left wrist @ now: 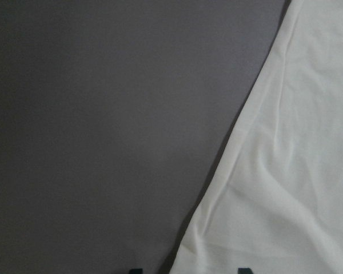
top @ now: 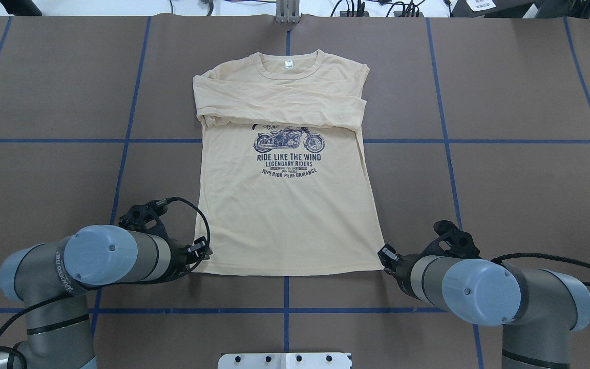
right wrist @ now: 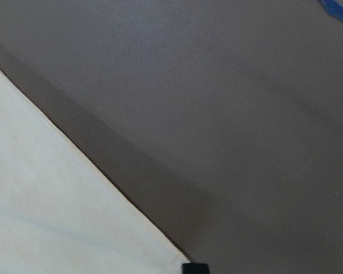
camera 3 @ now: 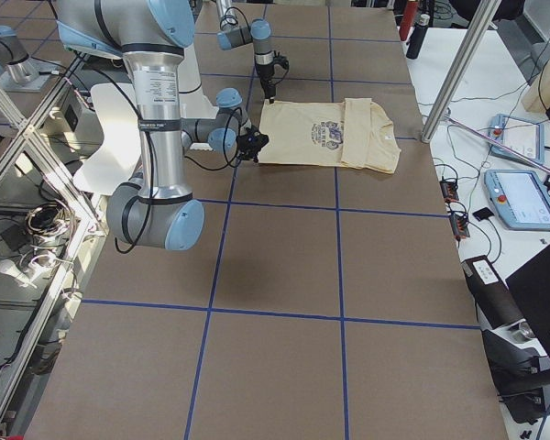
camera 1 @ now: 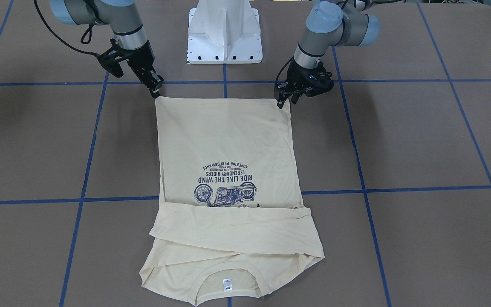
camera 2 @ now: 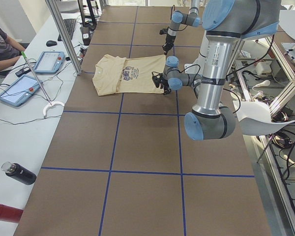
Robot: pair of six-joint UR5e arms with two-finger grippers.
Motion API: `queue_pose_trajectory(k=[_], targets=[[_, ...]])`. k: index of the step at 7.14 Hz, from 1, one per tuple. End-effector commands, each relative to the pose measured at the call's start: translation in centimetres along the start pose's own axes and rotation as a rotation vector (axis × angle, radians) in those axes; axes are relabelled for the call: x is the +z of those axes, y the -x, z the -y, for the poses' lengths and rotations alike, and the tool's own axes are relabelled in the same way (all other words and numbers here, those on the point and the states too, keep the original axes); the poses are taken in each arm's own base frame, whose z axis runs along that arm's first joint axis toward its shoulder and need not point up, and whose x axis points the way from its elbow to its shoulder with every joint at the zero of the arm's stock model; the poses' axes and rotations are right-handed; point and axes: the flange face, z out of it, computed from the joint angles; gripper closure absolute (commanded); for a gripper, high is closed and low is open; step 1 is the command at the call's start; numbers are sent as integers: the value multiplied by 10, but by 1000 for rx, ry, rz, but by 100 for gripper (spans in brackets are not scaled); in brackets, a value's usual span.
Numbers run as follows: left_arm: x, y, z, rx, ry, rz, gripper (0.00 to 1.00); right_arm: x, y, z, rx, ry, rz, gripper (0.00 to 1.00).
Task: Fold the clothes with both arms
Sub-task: 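Lower the left gripper to the other hem corner and grasp both hem corners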
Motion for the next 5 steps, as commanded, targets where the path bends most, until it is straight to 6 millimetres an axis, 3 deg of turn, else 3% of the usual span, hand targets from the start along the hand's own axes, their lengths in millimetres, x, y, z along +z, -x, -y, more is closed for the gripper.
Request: queue_pose_trajectory(k=[1, 2, 3, 4, 5], targets=[[2, 2, -10, -13, 14, 5, 45, 0, 0, 0, 0, 1, 1, 100], [1, 1, -9, -14, 13, 3, 53, 0, 0, 0, 0, 1, 1, 100], [-2, 2, -10, -15, 14, 0, 90, -1, 1, -1, 3, 1, 2, 100], [-2, 6, -9, -16, 12, 8, 100, -1, 1, -1, 3, 1, 2, 100], [-10, 11, -6, -18, 10, 6, 100, 0, 0, -1, 2, 1, -1, 100]])
